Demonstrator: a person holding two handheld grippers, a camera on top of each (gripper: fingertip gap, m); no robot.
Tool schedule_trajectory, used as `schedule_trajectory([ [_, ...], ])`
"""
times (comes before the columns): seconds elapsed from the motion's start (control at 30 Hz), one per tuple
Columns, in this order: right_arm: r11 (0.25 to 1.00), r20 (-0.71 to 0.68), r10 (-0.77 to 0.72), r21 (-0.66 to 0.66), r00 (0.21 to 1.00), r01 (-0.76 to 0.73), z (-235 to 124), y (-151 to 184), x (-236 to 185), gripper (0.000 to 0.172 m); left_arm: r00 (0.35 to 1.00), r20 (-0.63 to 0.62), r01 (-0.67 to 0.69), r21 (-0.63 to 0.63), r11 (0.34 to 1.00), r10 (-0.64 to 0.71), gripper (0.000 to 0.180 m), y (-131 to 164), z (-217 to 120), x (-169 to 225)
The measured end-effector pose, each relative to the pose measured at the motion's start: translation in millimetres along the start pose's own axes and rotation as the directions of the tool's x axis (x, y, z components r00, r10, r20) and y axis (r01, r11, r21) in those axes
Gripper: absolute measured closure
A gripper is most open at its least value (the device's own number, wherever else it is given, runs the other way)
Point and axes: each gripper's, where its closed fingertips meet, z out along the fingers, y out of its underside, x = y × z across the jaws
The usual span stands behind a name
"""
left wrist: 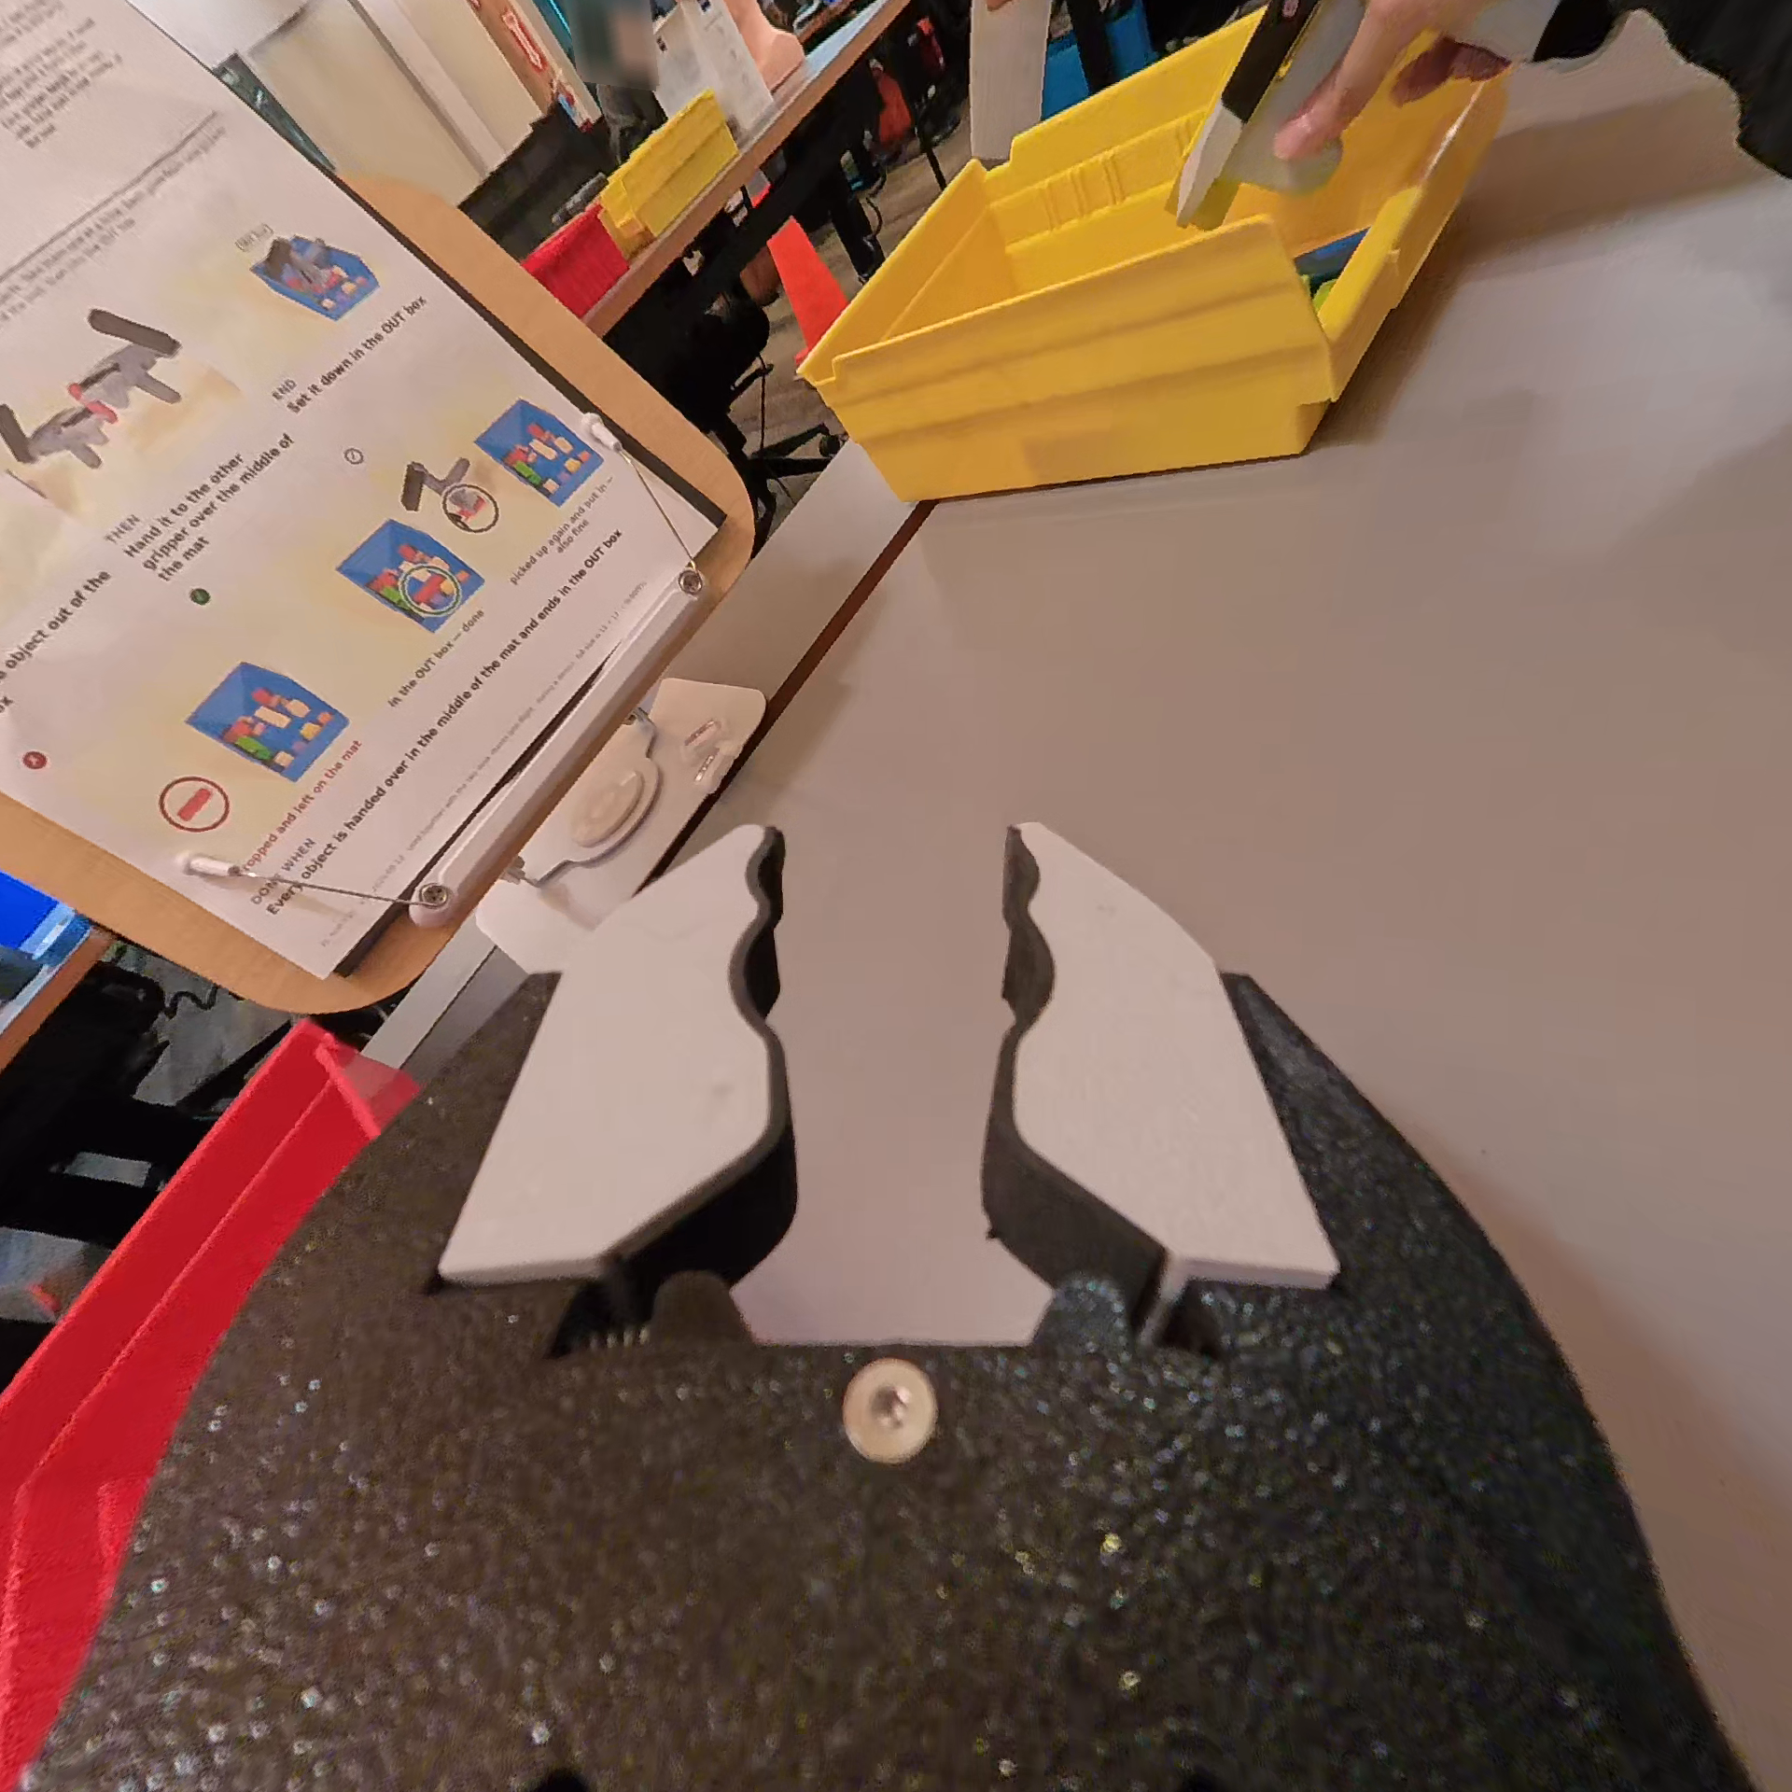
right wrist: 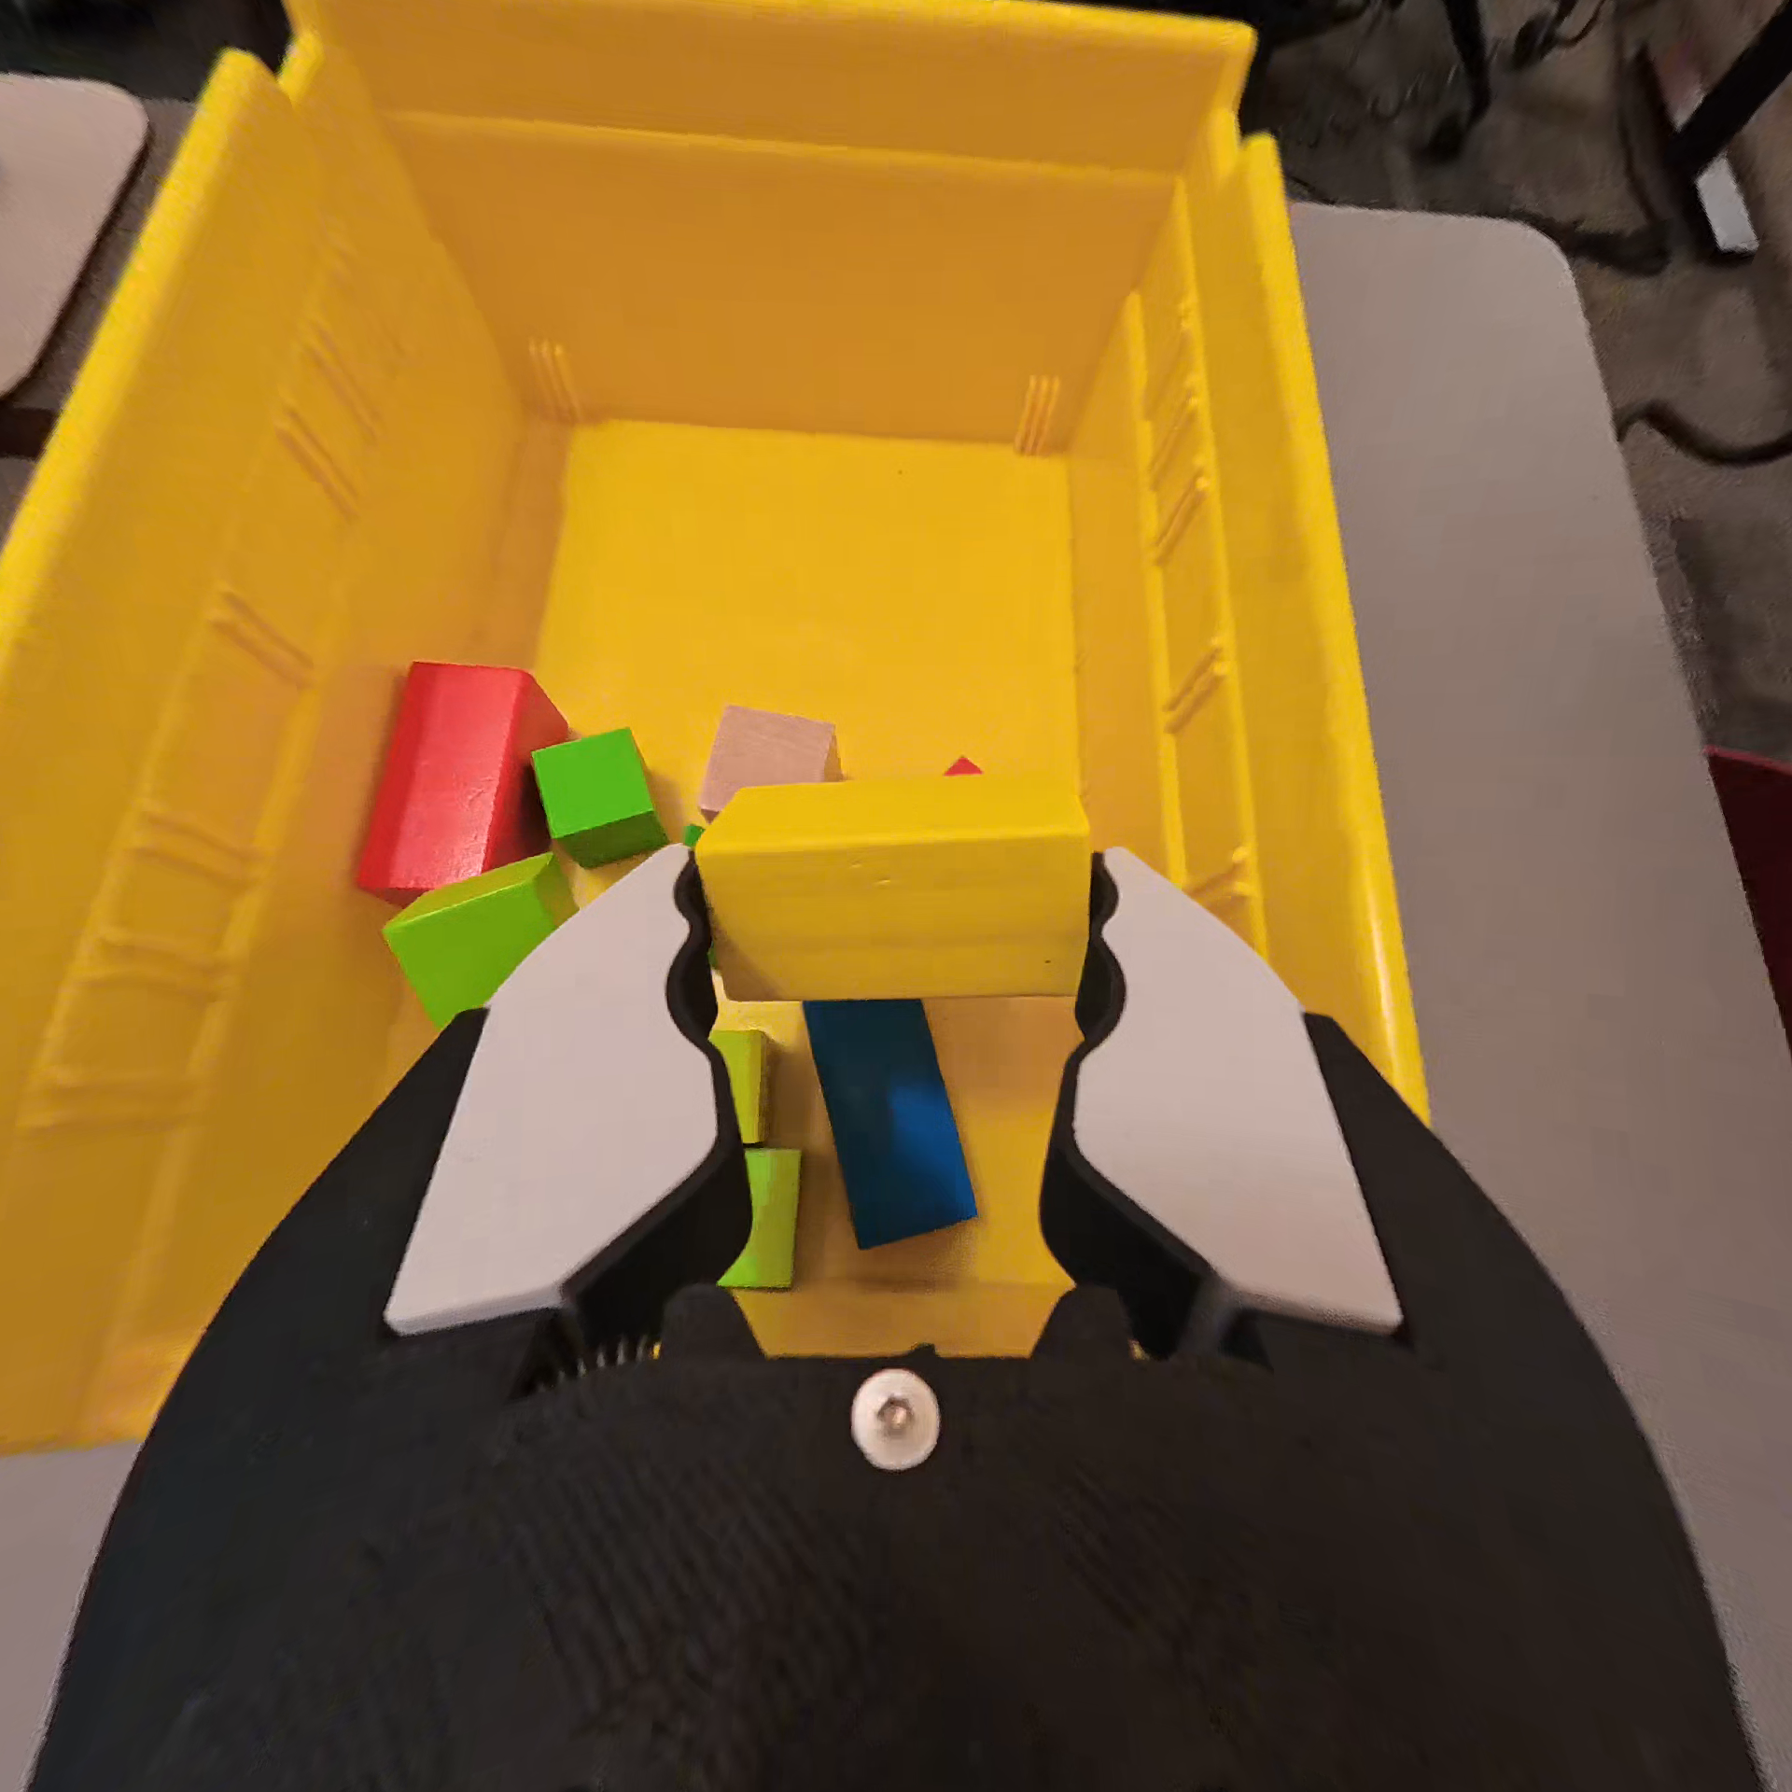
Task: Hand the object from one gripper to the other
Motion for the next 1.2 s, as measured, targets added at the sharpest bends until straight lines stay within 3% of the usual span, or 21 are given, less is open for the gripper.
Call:
schedule_trajectory([
  [0.1, 0.999, -0.085, 0.038, -0.023, 0.996, -0.04, -0.7, 5.7, 14.6, 0.097, 1.0, -0.007, 0.002, -0.004, 1.0, -0.002, 0.138, 1.2, 2.3, 1.9],
  [0.23, 0.994, -0.078, 0.095, -0.04, 0.992, -0.098, 2.7, 11.1, 15.4, 0.098, 1.0, -0.013, 0.005, -0.013, 1.0, -0.005, 0.138, 3.0, 4.6, 3.4],
  [0.47, 0.999, -0.101, 0.025, 0.029, 0.995, -0.022, -5.3, -5.3, 13.5, 0.097, 0.998, 0.019, 0.062, -0.004, 0.998, -0.062, 0.137, 5.6, -3.9, -4.8],
  [0.6, 0.996, -0.088, -0.026, 0.084, 0.996, 0.033, -16.9, -21.0, 5.1, 0.094, 0.979, 0.116, 0.17, -0.012, 0.985, -0.168, 0.137, 12.4, -27.8, -37.3],
  [0.7, 0.987, -0.056, -0.054, 0.149, 0.997, 0.062, -25.5, -35.8, -6.7, 0.095, 0.931, 0.24, 0.291, -0.04, 0.956, -0.274, 0.139, 27.9, -56.1, -80.5],
  [0.77, 0.976, -0.007, -0.054, 0.211, 0.998, 0.055, -31.8, -47.1, -19.2, 0.096, 0.917, 0.259, 0.333, -0.084, 0.939, -0.302, 0.139, 42.1, -72.2, -102.6],
  [0.97, 0.95, 0.191, -0.031, 0.31, 0.981, -0.031, -45.3, -68.7, -58.5, 0.098, 0.991, 0.061, 0.134, -0.443, 0.886, -0.12, 0.136, 117.1, -80.6, -133.9],
  [1.1, 0.947, 0.221, -0.049, 0.322, 0.974, -0.025, -50.0, -72.4, -67.5, 0.098, 0.972, -0.168, 0.056, -0.521, 0.852, -0.167, 0.134, 156.8, -62.0, -129.5],
  [1.2, 0.949, 0.227, -0.062, 0.316, 0.972, -0.013, -51.5, -71.3, -70.1, 0.098, 0.945, -0.249, 0.04, -0.557, 0.83, -0.213, 0.129, 176.6, -50.3, -134.2],
])
